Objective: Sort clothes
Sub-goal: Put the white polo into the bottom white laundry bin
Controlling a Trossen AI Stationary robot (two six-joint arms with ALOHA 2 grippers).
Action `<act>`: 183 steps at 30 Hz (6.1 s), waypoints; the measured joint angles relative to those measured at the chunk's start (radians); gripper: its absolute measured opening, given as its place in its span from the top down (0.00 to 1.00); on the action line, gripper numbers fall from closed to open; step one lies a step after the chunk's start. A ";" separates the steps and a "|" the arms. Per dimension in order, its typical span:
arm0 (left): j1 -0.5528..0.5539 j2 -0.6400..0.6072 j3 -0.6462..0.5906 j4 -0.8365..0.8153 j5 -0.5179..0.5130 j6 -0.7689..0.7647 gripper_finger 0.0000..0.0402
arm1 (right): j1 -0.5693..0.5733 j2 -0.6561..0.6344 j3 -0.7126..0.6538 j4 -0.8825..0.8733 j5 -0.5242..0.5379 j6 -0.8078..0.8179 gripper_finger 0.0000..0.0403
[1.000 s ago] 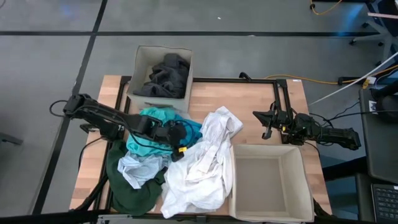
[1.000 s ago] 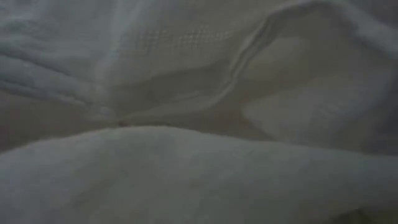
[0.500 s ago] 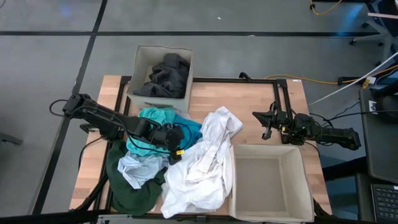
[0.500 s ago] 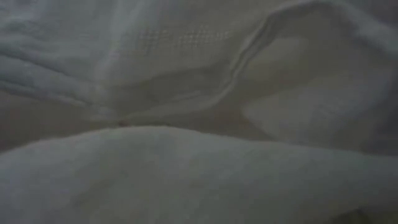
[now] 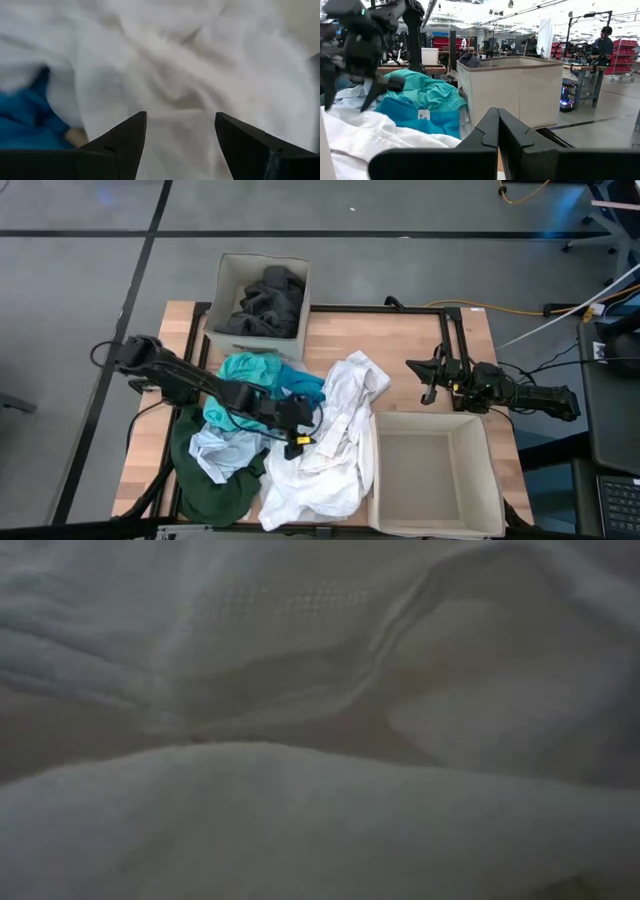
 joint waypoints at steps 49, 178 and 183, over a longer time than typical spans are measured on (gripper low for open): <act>0.020 -0.225 0.054 0.007 -0.439 0.406 1.00 | 0.000 0.000 0.000 -0.020 0.000 0.000 0.99; -0.285 -0.342 -0.270 -0.161 -0.560 -0.381 0.63 | 0.073 1.453 1.037 -0.076 -0.338 -0.234 0.99; -0.275 -0.257 -0.385 0.128 -0.495 -0.360 0.63 | 0.073 1.460 1.047 -0.142 -0.280 -0.193 0.97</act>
